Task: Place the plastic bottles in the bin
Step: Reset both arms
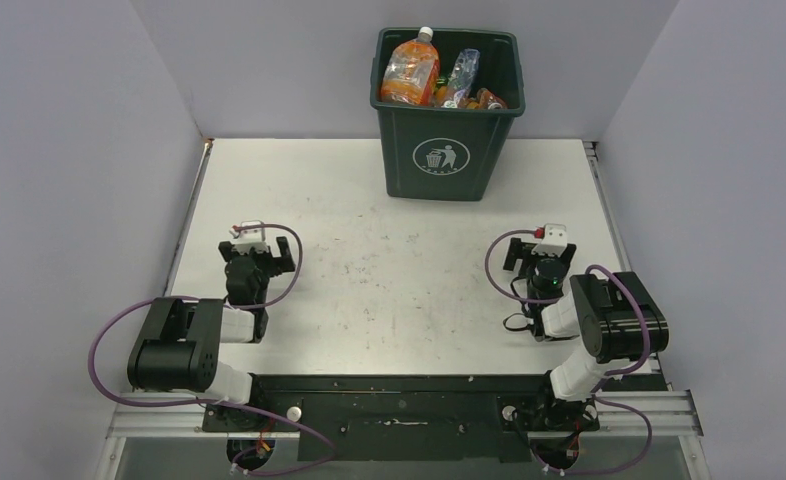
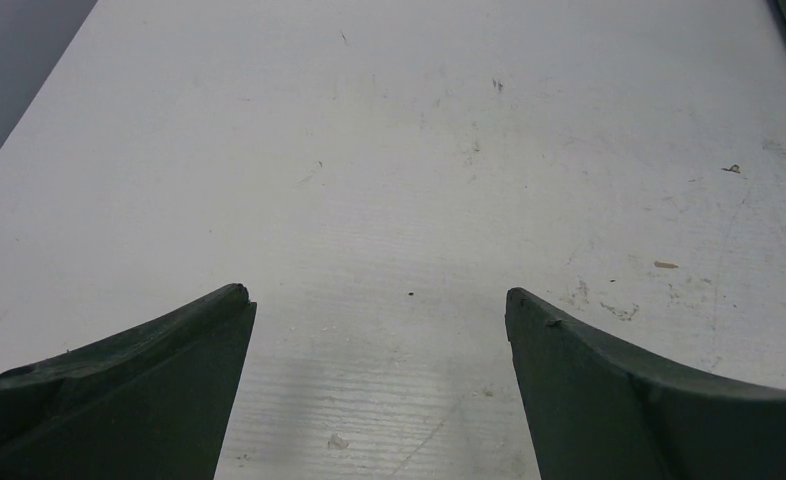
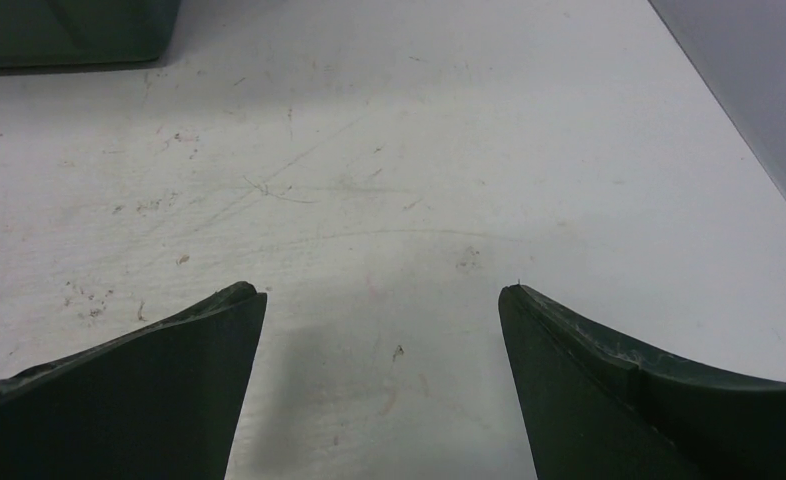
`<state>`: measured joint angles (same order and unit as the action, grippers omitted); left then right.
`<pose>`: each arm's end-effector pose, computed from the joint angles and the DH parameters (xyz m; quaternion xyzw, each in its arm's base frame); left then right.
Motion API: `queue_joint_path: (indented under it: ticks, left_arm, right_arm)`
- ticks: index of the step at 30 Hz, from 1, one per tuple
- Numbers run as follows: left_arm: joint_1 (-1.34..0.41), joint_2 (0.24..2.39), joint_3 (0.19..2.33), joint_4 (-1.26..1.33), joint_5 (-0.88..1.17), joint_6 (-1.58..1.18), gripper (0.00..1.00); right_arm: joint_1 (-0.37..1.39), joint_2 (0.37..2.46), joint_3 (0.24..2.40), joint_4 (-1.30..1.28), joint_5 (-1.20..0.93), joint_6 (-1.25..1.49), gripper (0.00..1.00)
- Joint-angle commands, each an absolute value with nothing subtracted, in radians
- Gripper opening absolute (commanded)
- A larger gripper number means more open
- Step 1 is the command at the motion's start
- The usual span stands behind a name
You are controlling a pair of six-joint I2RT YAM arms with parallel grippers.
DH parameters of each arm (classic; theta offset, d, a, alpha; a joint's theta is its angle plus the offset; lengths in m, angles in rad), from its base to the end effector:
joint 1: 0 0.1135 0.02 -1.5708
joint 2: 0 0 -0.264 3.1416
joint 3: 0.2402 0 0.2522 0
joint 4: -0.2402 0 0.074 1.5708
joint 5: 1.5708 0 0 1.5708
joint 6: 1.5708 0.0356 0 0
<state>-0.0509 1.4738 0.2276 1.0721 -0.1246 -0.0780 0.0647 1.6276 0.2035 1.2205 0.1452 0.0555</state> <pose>0.2370 -0.0076 0.1443 -0.0504 0.7638 0.0063 0.6434 0.2370 0.0102 0.1214 0.0423 0.7735 -0.0183 0.6322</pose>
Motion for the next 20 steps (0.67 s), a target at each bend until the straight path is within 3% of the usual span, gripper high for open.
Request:
queue_joint_path:
  ticks: [1,20]
  left_arm:
    - [-0.036,1.475,0.266,1.089,-0.109,-0.087,0.96]
    - [-0.089,1.470,0.252,1.107,-0.223,-0.071,0.96]
  right_arm:
    - [0.056,1.625,0.284,1.167,0.068,0.031,0.90]
    - [0.056,1.621,0.276,1.177,0.069,0.028,0.90]
